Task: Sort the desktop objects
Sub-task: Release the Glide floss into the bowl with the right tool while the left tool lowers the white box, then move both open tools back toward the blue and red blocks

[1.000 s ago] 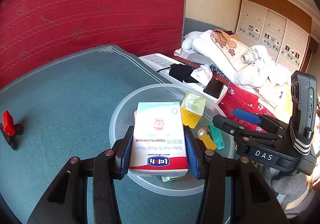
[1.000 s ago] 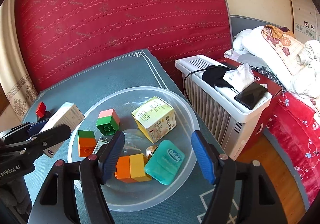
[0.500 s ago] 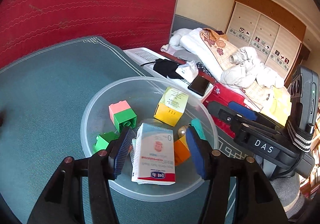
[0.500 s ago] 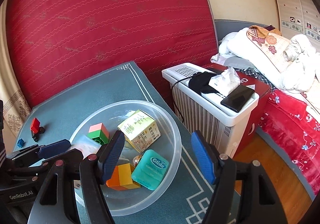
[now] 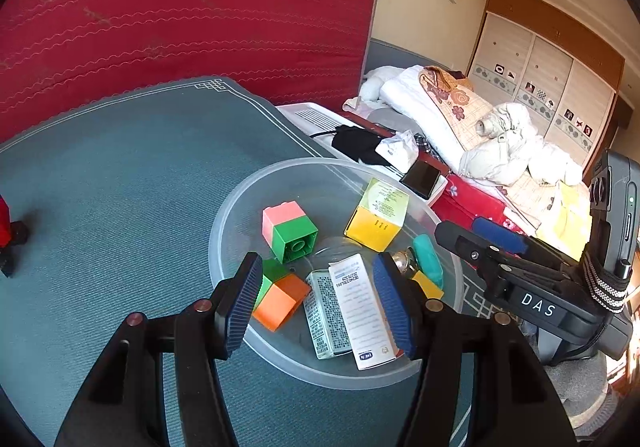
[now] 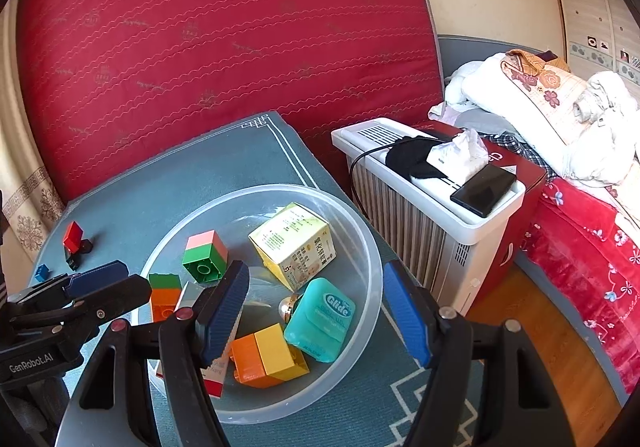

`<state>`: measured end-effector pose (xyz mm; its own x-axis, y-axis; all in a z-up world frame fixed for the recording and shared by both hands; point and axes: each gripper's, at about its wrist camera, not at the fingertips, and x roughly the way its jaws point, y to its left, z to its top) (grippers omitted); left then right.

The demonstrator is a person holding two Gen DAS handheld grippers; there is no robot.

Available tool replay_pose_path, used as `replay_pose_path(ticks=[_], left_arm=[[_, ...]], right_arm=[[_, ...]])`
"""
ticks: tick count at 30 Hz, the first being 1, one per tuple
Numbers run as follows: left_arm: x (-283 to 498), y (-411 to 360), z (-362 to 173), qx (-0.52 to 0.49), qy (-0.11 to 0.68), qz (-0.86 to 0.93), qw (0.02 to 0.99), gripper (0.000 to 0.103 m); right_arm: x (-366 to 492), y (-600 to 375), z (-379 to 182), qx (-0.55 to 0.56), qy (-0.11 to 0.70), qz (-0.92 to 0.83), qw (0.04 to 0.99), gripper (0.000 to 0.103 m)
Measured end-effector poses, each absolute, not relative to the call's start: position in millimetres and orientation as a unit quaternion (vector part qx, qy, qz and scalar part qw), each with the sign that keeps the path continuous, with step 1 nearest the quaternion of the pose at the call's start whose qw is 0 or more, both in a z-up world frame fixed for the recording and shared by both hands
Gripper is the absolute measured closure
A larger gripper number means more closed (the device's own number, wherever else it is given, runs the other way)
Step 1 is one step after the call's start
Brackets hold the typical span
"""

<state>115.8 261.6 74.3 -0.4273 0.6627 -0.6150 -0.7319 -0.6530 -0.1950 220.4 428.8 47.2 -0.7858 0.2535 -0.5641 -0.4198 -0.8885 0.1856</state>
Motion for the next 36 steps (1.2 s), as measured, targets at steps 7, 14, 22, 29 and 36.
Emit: replay_pose_path(ticks=[7, 14, 22, 29, 36], left_arm=[[105.6, 236.7, 77.1, -0.339, 0.033, 0.855, 0.392, 0.042], [92.7, 203.9, 78.1, -0.342, 0.016, 0.867, 0.361, 0.042], [80.2, 162.6, 77.7, -0.341, 0.0, 0.882, 0.325, 0.042], [70.9, 123.8, 77.2, -0.341, -0.016, 0.894, 0.291, 0.042], [60.6, 89.4, 76.3, -0.339, -0.022, 0.904, 0.259, 0.042]], right_arm=[[216.9, 415.0, 48.1, -0.279, 0.141, 0.934, 0.172, 0.028], [211.4, 395.1, 53.1, -0.279, 0.127, 0.939, 0.158, 0.027], [201.1, 367.1, 59.2, -0.278, 0.12, 0.944, 0.132, 0.025], [182.4, 327.6, 63.5, -0.277, 0.11, 0.95, 0.088, 0.025], [162.6, 283.8, 56.8, -0.292, 0.1, 0.95, 0.04, 0.025]])
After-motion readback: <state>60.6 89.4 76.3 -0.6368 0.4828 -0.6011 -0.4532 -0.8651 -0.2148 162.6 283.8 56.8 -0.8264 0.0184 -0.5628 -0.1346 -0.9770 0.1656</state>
